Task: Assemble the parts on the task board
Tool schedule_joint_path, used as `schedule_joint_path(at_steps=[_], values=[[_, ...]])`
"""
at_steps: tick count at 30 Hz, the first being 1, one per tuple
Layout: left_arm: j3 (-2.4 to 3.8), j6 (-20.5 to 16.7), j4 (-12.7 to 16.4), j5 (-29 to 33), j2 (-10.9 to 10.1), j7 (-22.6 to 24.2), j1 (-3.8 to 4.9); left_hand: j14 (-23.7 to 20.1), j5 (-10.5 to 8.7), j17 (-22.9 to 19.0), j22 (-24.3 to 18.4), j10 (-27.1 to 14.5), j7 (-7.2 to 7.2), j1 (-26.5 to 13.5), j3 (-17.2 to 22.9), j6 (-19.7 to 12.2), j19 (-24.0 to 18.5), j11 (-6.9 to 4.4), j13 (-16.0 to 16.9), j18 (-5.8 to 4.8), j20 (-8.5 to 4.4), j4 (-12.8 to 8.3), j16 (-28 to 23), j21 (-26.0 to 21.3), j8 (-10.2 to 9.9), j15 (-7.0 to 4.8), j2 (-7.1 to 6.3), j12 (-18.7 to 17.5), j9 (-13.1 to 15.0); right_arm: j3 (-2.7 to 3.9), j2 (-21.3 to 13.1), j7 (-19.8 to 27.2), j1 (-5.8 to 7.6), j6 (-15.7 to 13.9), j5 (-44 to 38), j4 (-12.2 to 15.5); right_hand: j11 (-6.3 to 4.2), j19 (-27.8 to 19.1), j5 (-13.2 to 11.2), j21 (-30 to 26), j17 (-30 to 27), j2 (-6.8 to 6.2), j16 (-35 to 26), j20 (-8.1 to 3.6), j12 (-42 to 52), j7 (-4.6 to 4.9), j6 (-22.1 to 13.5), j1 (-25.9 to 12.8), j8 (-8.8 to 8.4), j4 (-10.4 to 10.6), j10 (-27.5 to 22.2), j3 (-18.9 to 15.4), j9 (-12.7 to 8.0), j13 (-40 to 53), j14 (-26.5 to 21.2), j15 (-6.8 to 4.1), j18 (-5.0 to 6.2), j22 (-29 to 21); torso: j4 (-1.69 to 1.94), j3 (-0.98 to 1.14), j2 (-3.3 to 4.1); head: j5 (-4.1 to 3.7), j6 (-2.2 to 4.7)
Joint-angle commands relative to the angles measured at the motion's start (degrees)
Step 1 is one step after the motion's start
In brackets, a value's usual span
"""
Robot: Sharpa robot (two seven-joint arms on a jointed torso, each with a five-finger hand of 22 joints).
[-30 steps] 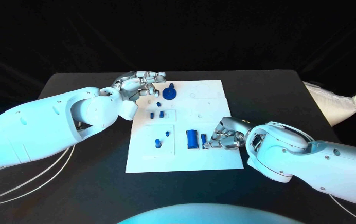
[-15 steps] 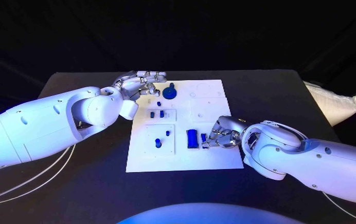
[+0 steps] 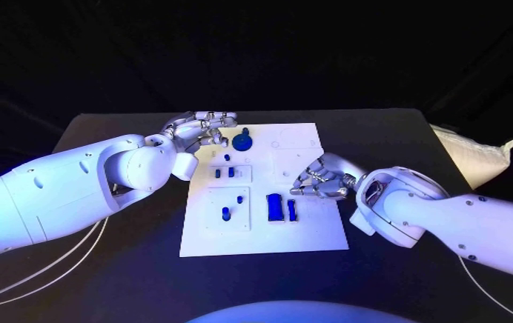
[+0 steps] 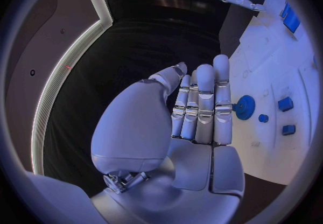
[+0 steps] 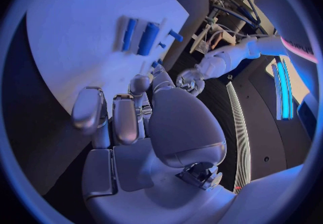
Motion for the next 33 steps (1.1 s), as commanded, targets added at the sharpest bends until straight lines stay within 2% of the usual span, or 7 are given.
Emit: schedule_joint_path(at_steps=[1,16,17,28,29,31,33], values=[[0.05,-2.0,-1.4,1.9,0.9,3.3,-0.26,-1.1,-0.23,-0.3,-0.3,-0.3,0.18,-0.6,-0.6,-0.4,-0.9,-0.02,-0.1,0.66,0.20,0.1,-0.4,-0.7,0.3,0.21,0.31,0.6,-0.1,0.04,0.9,19.4,1.52,-1.5,24.7,-4.2,0.65,-7.3,-0.2,-8.9,-11.6,0.71,-10.6,0.64,-11.0,0.58,-1.5,1.9,-0.54,-1.3,-5.5,0.2,-0.2,-7.4,-2.8,0.83,2.67,-12.7,-0.45,-0.54,-1.92,-0.32,1.51],[0.06,-6.5,-11.0,4.4,5.7,10.5,-0.57,-13.0,-0.20,-18.5,-19.0,-2.5,0.58,-0.5,-2.1,-2.2,-22.6,2.83,-1.2,0.84,7.46,1.6,-37.5,-23.3,-1.2,6.34,0.52,-4.5,-0.2,0.68,11.4,34.6,4.87,7.2,53.2,-29.2,6.28,-18.0,-2.1,-52.4,-54.5,2.89,-66.1,7.84,-36.1,3.81,-5.1,8.5,-0.79,-6.4,-9.6,5.5,-7.0,-48.1,-17.9,7.94,4.76,-48.1,-1.17,-0.48,-4.82,0.03,7.42],[0.01,-4.8,-10.4,2.9,5.4,6.9,-0.58,-30.0,-2.52,-21.1,-28.7,-21.5,-2.29,-24.3,-8.7,-19.8,-36.6,0.24,-4.8,-2.93,2.83,-0.1,-42.0,-24.7,-5.3,4.16,2.51,-6.0,-4.0,0.64,10.8,29.0,4.84,3.2,45.7,-28.0,4.07,-35.5,-4.6,-58.5,-57.9,-1.23,-67.9,4.57,-39.9,0.92,-22.5,-17.1,-4.42,-9.7,-29.0,6.4,-9.6,-50.7,-38.1,3.22,1.56,-51.8,-1.13,-0.57,-4.31,-0.02,6.65],[0.21,-11.7,-6.8,1.0,4.9,9.7,-2.03,-41.5,-8.41,-24.0,-37.6,-34.8,-4.52,-41.3,-13.5,-32.5,-46.5,-1.51,-4.8,-4.27,0.28,-0.1,-47.3,-30.0,-5.3,-0.73,8.58,-10.3,-4.0,0.92,10.7,32.4,3.63,-3.7,49.9,-23.7,-1.12,-47.2,-6.6,-63.9,-61.5,-1.23,-74.2,2.20,-39.9,-1.24,-34.7,-35.4,-4.42,-9.7,-42.6,6.4,-11.9,-54.2,-52.0,3.22,0.17,-55.4,0.22,0.43,-6.51,0.59,9.64],[0.25,-13.0,-6.1,0.7,4.7,10.3,-2.31,-42.7,-8.41,-24.2,-38.4,-36.2,-4.72,-42.9,-14.0,-33.8,-47.5,-5.63,-4.8,-4.48,-0.02,-0.1,-47.7,-30.0,-5.3,-0.73,8.58,-10.3,-4.0,0.97,10.7,33.0,3.39,-5.0,50.7,-22.8,-1.12,-48.2,-6.8,-64.3,-61.8,-1.23,-74.2,2.00,-39.9,-1.43,-35.7,-37.0,-4.42,-9.7,-43.8,6.4,-12.1,-54.4,-53.2,3.22,-0.13,-55.6,0.34,0.52,-6.71,0.65,9.92],[0.37,-16.7,-4.2,-0.4,4.4,11.8,-3.11,-44.9,-8.41,-24.7,-39.8,-38.8,-5.14,-46.2,-14.9,-36.3,-49.4,-5.63,-4.8,-4.48,-0.60,-0.1,-48.5,-30.0,-5.3,-0.73,8.58,-10.3,-4.0,1.12,10.7,34.8,2.73,-8.7,53.1,-20.5,-1.12,-50.7,-10.9,-65.2,-62.4,-1.23,-74.2,1.53,-39.9,-1.85,-38.2,-40.6,-4.42,-9.7,-46.5,6.4,-16.4,-54.9,-56.0,3.22,-0.45,-56.2,0.55,0.68,-7.05,0.74,10.37],[0.47,-20.2,-2.3,-1.4,4.1,13.2,-3.85,-46.7,-8.41,-29.0,-41.0,-40.9,-9.31,-48.8,-15.7,-38.2,-50.9,-5.63,-4.8,-5.10,-1.05,-0.1,-49.0,-30.0,-5.3,-0.73,8.58,-10.3,-4.0,1.25,10.7,36.4,2.14,-12.0,55.1,-18.3,-1.12,-52.5,-10.9,-66.0,-62.8,-1.23,-74.2,1.19,-39.9,-6.00,-40.0,-43.3,-4.42,-9.7,-48.6,6.4,-16.4,-55.2,-58.2,3.22,-0.80,-56.7,0.60,0.71,-7.13,0.76,10.49]])
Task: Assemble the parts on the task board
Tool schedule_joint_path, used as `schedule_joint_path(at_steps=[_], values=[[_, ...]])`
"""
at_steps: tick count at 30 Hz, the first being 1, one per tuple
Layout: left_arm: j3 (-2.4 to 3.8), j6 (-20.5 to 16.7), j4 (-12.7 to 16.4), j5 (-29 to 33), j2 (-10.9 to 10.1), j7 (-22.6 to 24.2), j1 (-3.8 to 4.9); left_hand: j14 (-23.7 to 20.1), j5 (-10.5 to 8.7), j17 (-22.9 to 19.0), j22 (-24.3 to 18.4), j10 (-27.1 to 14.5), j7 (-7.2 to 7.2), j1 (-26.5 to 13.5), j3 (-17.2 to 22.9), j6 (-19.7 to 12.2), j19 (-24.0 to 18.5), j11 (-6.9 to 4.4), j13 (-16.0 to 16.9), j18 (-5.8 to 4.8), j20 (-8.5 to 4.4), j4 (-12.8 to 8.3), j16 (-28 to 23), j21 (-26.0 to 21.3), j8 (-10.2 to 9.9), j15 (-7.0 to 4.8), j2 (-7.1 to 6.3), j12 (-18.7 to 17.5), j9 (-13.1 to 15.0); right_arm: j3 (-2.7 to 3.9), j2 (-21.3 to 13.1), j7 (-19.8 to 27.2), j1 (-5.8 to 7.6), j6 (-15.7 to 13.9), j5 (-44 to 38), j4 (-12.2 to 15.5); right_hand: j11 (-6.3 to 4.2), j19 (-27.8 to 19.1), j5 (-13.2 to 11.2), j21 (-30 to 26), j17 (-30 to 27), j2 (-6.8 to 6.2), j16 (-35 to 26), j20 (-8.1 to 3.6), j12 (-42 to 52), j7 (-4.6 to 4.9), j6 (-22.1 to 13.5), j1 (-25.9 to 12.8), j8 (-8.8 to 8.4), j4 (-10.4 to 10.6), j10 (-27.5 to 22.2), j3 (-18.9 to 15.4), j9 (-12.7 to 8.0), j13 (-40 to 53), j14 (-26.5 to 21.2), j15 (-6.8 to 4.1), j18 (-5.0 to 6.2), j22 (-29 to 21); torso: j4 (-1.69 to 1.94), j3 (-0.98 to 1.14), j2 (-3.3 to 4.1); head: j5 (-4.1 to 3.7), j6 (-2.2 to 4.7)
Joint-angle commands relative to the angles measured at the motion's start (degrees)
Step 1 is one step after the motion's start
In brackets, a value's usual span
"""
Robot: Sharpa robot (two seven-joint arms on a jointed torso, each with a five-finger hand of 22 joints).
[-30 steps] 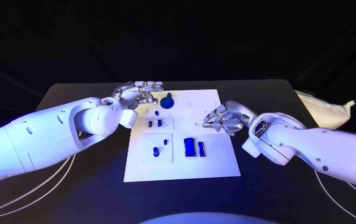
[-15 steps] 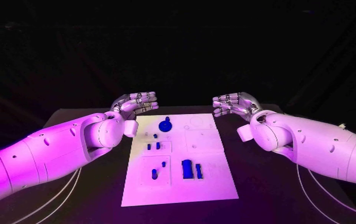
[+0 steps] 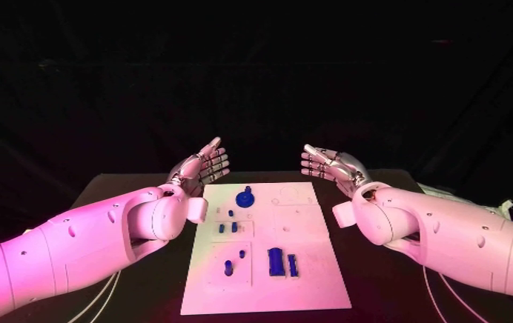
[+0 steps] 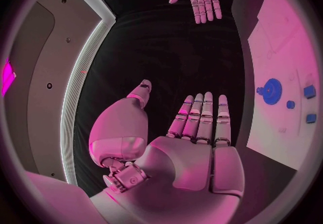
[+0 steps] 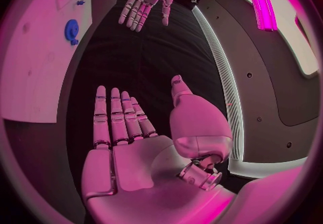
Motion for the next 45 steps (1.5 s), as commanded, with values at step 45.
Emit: schedule_joint_path(at_steps=[45], values=[[0.54,-23.5,9.8,-7.1,-1.5,10.6,-3.87,-30.0,-2.76,-5.6,-19.4,-34.2,-5.27,-43.2,-12.1,-32.1,-25.4,-3.02,-0.3,-6.68,-7.51,-0.2,-10.0,-1.1,-0.6,-1.48,2.42,-0.8,-0.4,0.54,0.0,10.5,-2.65,-19.9,12.4,9.4,-1.74,-31.1,-3.7,-12.0,-7.3,-0.40,-2.6,-5.97,-0.6,-5.23,-31.3,-46.7,-0.42,-0.5,-35.1,0.1,-4.3,-6.2,-36.3,-0.43,-6.76,-7.6,0.47,0.34,-0.73,0.09,0.56]])
